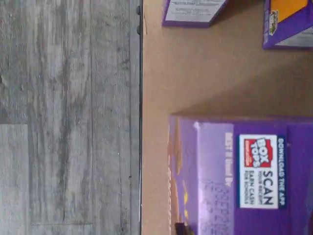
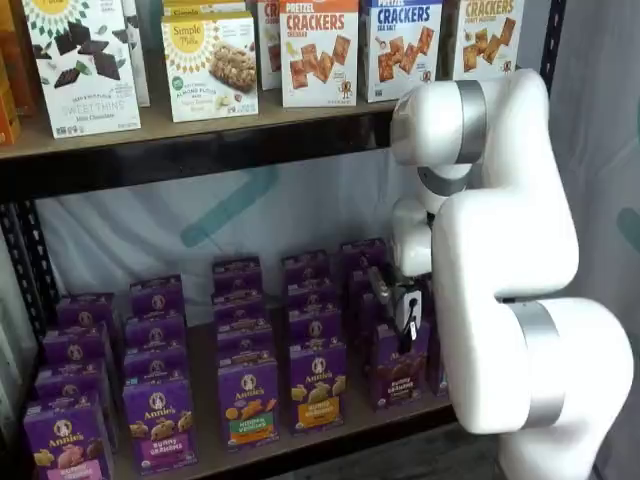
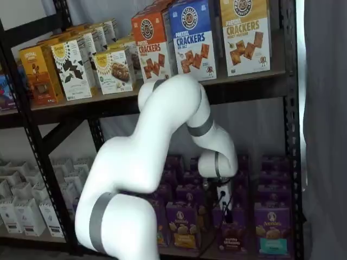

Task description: Pick up the purple box with a brown patch in the center, on the bottom shelf, the fifth box from the left

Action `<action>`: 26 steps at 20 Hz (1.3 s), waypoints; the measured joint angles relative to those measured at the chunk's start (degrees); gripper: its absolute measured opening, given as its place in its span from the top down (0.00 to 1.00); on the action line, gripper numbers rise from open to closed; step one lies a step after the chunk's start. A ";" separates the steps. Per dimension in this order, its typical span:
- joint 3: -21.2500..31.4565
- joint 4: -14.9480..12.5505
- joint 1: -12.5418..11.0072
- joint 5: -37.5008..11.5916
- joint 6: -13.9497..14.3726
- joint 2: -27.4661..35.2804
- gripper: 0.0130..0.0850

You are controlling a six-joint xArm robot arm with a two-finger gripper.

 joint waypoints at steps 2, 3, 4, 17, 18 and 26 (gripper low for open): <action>1.07 1.89 0.07 -0.33 -1.65 -0.73 0.72; 1.64 3.18 0.13 -0.48 -2.77 -1.16 0.72; 2.44 4.58 0.19 -0.74 -4.03 -1.74 0.72; 11.66 4.19 0.65 -1.32 -3.14 -9.27 0.72; 12.49 3.76 0.65 -1.17 -2.74 -10.03 0.72; 20.65 1.45 0.62 0.06 -0.54 -17.13 0.72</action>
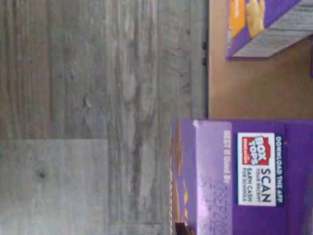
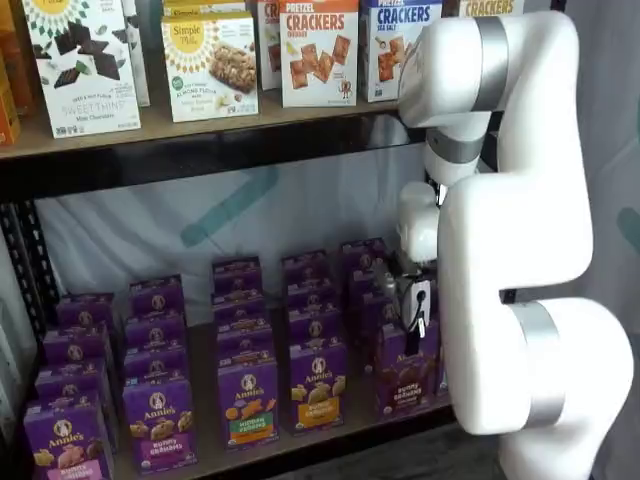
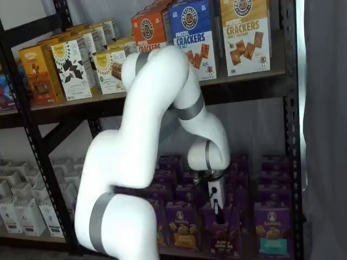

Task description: Pick up the purple box with a brown patch in the center, on the bottom shelf, the fifth box from the left

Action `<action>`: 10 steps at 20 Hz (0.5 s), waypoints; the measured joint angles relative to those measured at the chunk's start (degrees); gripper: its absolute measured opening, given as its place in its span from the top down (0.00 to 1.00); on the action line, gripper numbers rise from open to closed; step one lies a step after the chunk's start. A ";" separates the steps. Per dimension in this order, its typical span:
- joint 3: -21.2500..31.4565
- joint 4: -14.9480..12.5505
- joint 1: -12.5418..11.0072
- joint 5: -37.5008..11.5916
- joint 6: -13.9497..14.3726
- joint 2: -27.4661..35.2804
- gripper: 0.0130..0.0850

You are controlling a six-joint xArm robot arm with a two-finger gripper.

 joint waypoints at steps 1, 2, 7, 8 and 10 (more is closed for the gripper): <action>1.39 0.55 0.12 -0.14 -0.42 -0.99 0.72; 2.48 1.42 0.27 -0.34 -1.07 -1.78 0.72; 8.10 5.84 1.35 -0.05 -4.16 -6.15 0.72; 9.12 6.62 1.59 -0.29 -4.66 -6.91 0.72; 11.76 8.64 2.28 -0.92 -5.90 -8.91 0.72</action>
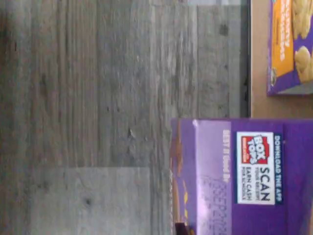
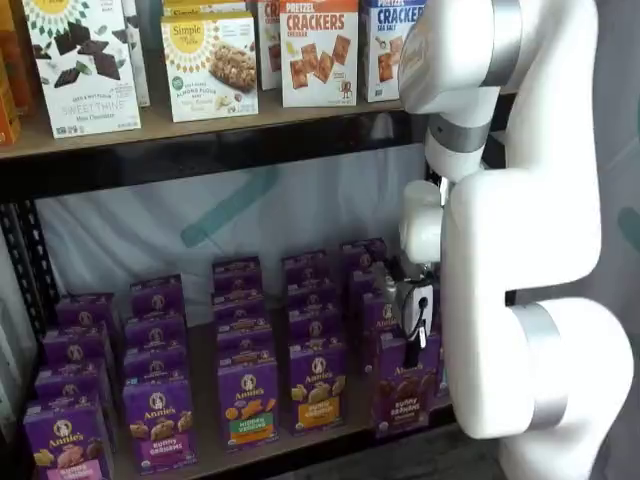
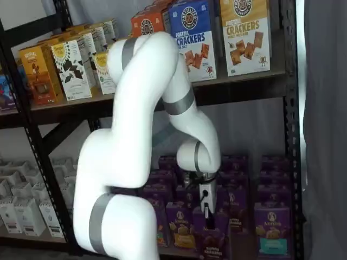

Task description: Pick up the purple box with a brown patch in the center, on the bottom shelf, the fifth box from the left

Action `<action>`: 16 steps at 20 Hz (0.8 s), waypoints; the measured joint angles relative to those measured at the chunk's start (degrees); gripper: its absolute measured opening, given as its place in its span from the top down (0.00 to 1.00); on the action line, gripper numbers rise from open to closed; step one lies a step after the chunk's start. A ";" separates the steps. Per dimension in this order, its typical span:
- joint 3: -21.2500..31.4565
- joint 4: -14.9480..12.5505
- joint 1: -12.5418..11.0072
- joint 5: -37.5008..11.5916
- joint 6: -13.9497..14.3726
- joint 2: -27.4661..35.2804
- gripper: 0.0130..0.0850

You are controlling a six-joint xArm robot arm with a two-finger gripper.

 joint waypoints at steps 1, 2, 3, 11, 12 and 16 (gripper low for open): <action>1.03 0.89 0.31 -0.23 -0.55 -0.82 0.72; 2.40 1.63 0.71 -0.51 -0.86 -1.94 0.72; 3.50 2.21 1.05 -0.66 -1.07 -2.89 0.72; 11.87 2.88 3.38 -0.91 0.67 -11.26 0.72; 12.59 2.21 3.49 -0.83 1.42 -12.12 0.72; 16.20 3.01 4.33 -0.07 1.53 -16.78 0.72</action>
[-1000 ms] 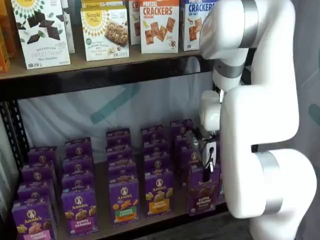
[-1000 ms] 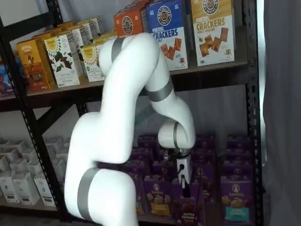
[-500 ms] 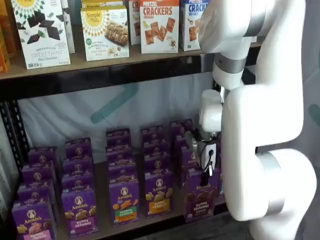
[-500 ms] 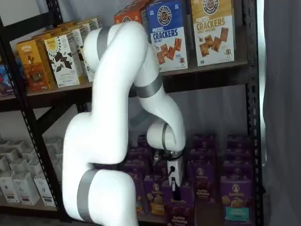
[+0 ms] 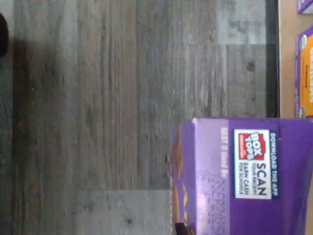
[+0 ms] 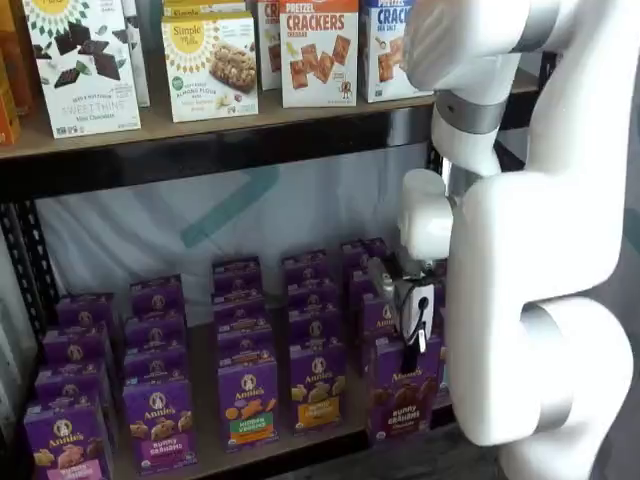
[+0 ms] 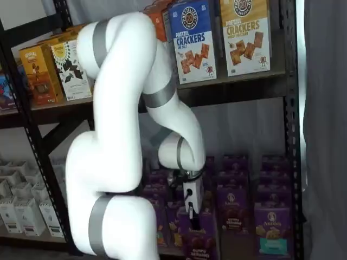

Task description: Pick up the purple box with a brown patch in the center, on the bottom shelf, the fifth box from the left

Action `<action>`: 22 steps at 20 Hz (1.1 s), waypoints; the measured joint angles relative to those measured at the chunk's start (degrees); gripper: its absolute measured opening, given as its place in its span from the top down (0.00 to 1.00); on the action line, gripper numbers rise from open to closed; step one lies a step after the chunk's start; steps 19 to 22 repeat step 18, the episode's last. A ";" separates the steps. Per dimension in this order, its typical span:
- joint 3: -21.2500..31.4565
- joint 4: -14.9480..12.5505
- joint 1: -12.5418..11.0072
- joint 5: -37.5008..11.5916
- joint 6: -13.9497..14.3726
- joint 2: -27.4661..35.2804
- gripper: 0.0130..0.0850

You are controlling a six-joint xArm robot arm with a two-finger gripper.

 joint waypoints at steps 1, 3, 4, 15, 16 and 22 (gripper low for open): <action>0.69 0.31 0.24 0.23 -0.03 -0.96 0.72; 2.18 1.48 0.92 1.05 -0.45 -3.31 0.72; 2.71 2.00 1.19 1.51 -0.62 -4.26 0.72; 8.29 2.58 4.05 7.16 2.08 -15.12 0.72; 8.78 2.69 4.27 7.49 2.25 -16.11 0.72; 9.77 2.60 4.66 8.16 2.82 -18.04 0.72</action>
